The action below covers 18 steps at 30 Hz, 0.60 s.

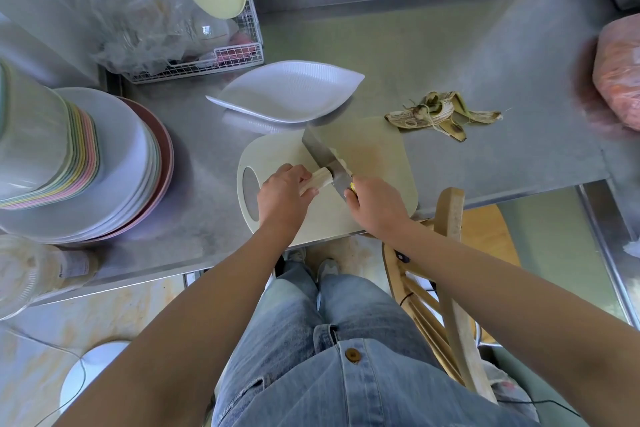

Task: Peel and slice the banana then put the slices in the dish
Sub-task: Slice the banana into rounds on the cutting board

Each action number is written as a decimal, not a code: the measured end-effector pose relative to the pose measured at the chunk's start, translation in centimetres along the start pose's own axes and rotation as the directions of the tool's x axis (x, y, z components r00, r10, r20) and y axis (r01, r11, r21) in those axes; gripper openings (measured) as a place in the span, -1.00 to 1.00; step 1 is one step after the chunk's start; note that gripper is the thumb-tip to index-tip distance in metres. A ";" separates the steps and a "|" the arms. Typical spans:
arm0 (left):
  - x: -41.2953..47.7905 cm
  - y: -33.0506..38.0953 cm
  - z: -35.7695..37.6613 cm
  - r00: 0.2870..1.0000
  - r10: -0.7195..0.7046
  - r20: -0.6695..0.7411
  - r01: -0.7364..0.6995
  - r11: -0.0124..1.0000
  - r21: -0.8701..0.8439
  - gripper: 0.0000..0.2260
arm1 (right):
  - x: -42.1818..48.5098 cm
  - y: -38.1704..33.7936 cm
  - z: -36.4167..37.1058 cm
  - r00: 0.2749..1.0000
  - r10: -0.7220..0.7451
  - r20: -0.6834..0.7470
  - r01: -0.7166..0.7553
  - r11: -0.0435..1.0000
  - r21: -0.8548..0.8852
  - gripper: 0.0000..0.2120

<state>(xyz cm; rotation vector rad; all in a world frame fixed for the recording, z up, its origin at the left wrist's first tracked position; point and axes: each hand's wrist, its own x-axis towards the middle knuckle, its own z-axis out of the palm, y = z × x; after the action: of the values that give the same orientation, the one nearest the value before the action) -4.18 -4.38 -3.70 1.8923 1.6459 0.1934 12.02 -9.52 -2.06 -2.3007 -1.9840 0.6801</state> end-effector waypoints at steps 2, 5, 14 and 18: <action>0.0 0.0 0.0 1.000 -0.001 0.004 0.001 1.000 -0.003 -0.78 | 0.0 0.1 0.1 1.000 0.002 0.012 -0.002 1.000 -0.006 -0.74; 0.1 0.0 -0.1 1.000 0.002 0.007 -0.002 1.000 0.000 -0.77 | 0.0 0.2 -0.3 1.000 -0.011 0.000 0.011 1.000 -0.014 -0.75; 0.1 0.2 -0.2 1.000 0.003 0.014 -0.003 1.000 -0.011 -0.79 | -0.3 0.0 -2.1 0.998 -0.037 -0.043 0.037 0.999 0.004 -0.79; 0.0 0.2 -0.2 1.000 0.008 0.006 -0.008 1.000 -0.003 -0.79 | -0.3 -0.1 -2.1 0.999 -0.031 -0.024 0.031 0.999 0.006 -0.82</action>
<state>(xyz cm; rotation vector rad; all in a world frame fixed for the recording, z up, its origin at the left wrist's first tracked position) -4.14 -4.33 -3.47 1.8951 1.6333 0.1931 12.64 -9.21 -0.06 -2.2582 -1.9998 0.6523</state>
